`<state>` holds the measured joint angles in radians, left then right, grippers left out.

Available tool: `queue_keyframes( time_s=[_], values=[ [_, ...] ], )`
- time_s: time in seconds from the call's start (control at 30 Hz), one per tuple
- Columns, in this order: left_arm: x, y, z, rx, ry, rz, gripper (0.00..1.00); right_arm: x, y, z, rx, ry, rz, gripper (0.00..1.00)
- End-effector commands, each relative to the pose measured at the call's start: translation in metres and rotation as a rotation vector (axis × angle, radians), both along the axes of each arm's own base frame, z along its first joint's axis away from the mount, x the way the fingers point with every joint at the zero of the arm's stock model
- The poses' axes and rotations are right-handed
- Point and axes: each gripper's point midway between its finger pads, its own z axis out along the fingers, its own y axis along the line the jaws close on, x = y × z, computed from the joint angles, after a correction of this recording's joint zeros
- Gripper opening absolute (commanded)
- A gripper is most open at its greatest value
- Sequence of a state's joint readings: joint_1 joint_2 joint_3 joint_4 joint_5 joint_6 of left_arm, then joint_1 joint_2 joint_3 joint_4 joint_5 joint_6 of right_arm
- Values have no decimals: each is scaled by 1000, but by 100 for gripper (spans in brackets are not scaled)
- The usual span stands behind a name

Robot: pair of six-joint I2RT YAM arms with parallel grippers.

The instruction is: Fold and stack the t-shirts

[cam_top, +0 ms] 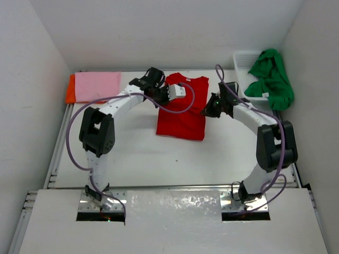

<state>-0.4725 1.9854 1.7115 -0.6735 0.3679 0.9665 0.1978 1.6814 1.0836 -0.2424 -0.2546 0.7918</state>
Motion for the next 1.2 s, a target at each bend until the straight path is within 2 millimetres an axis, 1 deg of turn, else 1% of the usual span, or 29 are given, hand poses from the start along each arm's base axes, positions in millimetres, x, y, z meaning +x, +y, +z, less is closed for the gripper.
queue_keyframes(
  time_s=[0.0,0.07,0.1,0.13,0.17,0.2,0.23,0.27,0.33,0.37,0.4,0.47,0.5,0.53,0.6,0.67,0.73,0.77,0.8,0.83,0.87,0.93,0.97,1.0,1.03,1.07,1.1,1.13,1.17],
  values=[
    [31,-5,13,-57,-51,50,0,29,-3,12,-6,-56,10,0],
    [42,-7,14,-79,-69,68,0,39,-6,7,-10,-48,-3,0],
    [47,-7,10,-84,-68,75,0,46,-7,8,-7,-58,-9,0],
    [50,-7,8,-88,-71,81,0,50,-8,1,-8,-47,-13,0],
    [58,-7,10,-100,-86,94,0,53,-8,-2,-11,-42,-13,0],
    [61,-6,4,-99,-79,97,0,56,-8,-4,-11,-37,-13,0],
    [64,-5,2,-101,-78,100,0,63,-8,-1,-9,-48,-15,0],
    [69,-3,1,-106,-86,106,0,65,-8,-10,-13,-30,-17,0],
    [74,-3,-4,-110,-91,110,0,71,-11,-12,-18,-30,-26,0],
    [78,-3,-4,-117,-105,115,0,73,-12,-20,-25,-18,-26,0],
    [81,-3,-8,-117,-105,117,0,78,-14,-20,-27,-23,-29,0],
    [87,-6,-9,-129,-128,122,0,83,-14,-24,-31,-23,-24,0],
    [90,-5,-15,-128,-123,132,0,85,-14,-32,-37,-6,-23,0],
    [91,-7,-16,-130,-126,131,0,92,-14,-29,-37,-19,-22,0],
    [93,-7,-25,-134,-121,141,0,95,-18,-36,-53,-3,-32,0],
    [96,-8,-33,-140,-119,161,7,102,-24,-37,-65,-18,-58,0],
    [104,-9,-32,-159,-142,184,19,110,-33,-37,-82,-38,-80,7],
    [107,-9,-33,-171,-144,211,26,113,-36,-38,-95,-43,-87,12],
    [112,-6,-37,-165,-150,244,38,118,-46,-38,-127,-54,-107,19],
    [119,-6,-32,-178,-178,272,41,128,-50,-35,-149,-72,-113,30],
    [128,0,-29,-174,-194,336,44,129,-55,-36,-181,-70,-103,34],
    [139,10,-32,-151,-211,419,47,148,-66,-18,-232,-128,-110,37],
    [149,18,-27,-137,-234,488,49,150,-70,-16,-274,-134,-87,37],
    [154,24,-25,-127,-243,518,51,162,-74,1,-304,-178,-89,37],
    [156,32,-25,-112,-238,543,51,161,-79,5,-346,-184,-65,37],
    [161,39,-19,-110,-249,573,52,163,-80,18,-362,-211,-58,35],
    [163,42,-14,-112,-250,581,51,162,-81,25,-376,-227,-43,33],
    [164,52,-13,-110,-238,601,51,159,-83,31,-401,-246,-15,33],
    [166,53,6,-151,-242,607,51,155,-83,51,-408,-286,-12,28]
  ],
)
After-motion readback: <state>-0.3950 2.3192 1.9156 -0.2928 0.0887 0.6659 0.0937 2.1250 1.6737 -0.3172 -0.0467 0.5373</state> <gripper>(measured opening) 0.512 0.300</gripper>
